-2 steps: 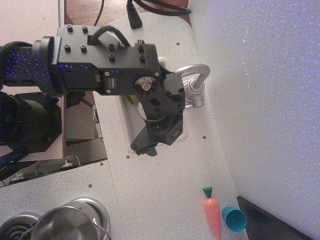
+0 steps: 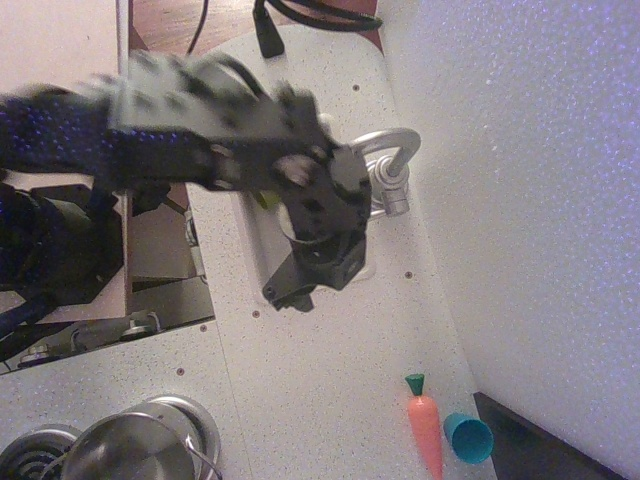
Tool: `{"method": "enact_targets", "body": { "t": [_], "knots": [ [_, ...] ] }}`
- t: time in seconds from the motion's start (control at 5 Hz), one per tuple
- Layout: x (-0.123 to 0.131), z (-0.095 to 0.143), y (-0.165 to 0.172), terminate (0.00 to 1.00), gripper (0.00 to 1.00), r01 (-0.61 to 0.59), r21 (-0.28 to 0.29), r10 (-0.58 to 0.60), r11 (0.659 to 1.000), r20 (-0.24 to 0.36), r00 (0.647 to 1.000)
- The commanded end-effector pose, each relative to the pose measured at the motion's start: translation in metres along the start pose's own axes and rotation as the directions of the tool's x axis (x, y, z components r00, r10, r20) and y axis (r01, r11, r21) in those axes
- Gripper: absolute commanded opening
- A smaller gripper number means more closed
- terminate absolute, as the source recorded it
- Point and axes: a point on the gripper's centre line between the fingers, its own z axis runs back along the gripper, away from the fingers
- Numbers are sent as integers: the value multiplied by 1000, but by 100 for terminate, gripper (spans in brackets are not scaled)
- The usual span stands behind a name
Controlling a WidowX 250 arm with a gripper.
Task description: Turn faucet left
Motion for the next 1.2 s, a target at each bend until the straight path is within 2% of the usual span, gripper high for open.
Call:
{"method": "enact_targets", "body": {
  "t": [0.0,0.2,0.4,0.8,1.0],
  "knots": [
    [-34,-21,42,0,100,-112,50,110,992,43,993],
    [-42,-35,46,0,100,-121,19,120,992,42,992],
    [-39,-26,43,0,100,-95,37,92,995,56,994],
    [-51,-17,48,0,100,-118,37,113,992,110,987],
    [-61,7,69,0,100,-239,13,229,971,233,945]
  ]
}}
